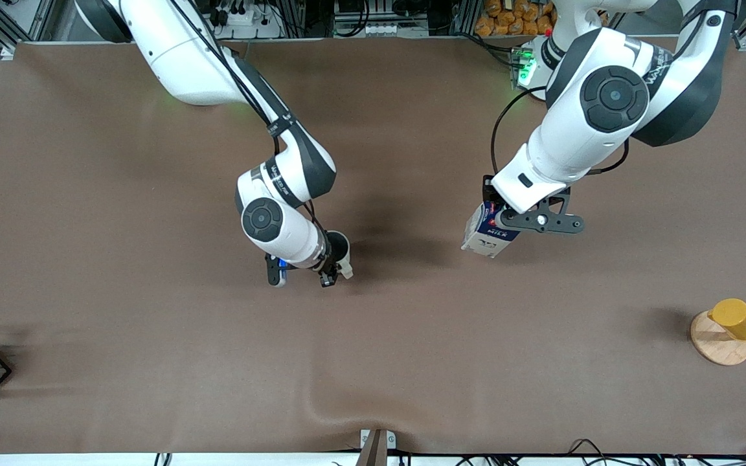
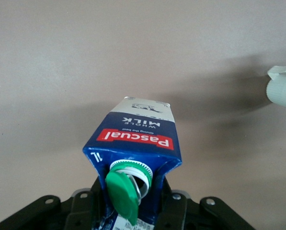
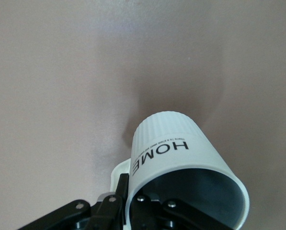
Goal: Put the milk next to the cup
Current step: 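Carry the mug with the right gripper while the left gripper carries the carton, then release the mug with the right gripper and withdraw it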
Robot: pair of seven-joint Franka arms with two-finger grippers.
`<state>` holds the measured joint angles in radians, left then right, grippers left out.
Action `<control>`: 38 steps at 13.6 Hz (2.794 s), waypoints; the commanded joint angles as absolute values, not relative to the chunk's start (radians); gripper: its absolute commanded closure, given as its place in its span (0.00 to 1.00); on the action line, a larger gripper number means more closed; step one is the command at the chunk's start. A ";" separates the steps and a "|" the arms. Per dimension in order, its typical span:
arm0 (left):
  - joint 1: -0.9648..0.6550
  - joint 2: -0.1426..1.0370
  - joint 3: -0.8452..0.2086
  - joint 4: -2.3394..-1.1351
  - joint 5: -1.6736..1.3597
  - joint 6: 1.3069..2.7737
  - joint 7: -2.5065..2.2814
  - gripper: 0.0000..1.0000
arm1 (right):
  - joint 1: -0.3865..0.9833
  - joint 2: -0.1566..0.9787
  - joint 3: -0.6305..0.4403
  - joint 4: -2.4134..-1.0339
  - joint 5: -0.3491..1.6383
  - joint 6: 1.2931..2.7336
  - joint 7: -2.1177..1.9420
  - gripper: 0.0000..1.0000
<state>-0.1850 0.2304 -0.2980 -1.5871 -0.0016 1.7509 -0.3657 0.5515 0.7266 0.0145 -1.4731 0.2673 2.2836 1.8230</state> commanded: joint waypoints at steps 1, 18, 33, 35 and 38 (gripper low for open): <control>-0.183 0.233 -0.304 -1.569 -0.003 1.727 -0.365 0.64 | 0.558 0.774 0.003 -1.401 0.279 2.321 1.871 1.00; -0.192 0.218 -0.417 -1.651 0.017 1.667 -0.577 0.64 | 0.506 0.850 -0.003 -1.209 0.272 2.222 1.922 0.00; -0.422 0.518 -0.450 -1.312 0.012 1.755 -1.057 0.63 | 0.076 0.410 -0.006 -1.509 0.243 1.800 0.754 0.00; -0.495 0.549 -0.390 -1.287 0.012 1.790 -1.089 0.64 | 0.035 0.399 -0.005 -1.508 0.180 1.778 0.662 0.00; -0.638 0.600 -0.243 -1.259 0.011 1.876 -1.066 0.64 | -0.029 0.413 -0.005 -1.502 0.155 1.790 0.524 0.00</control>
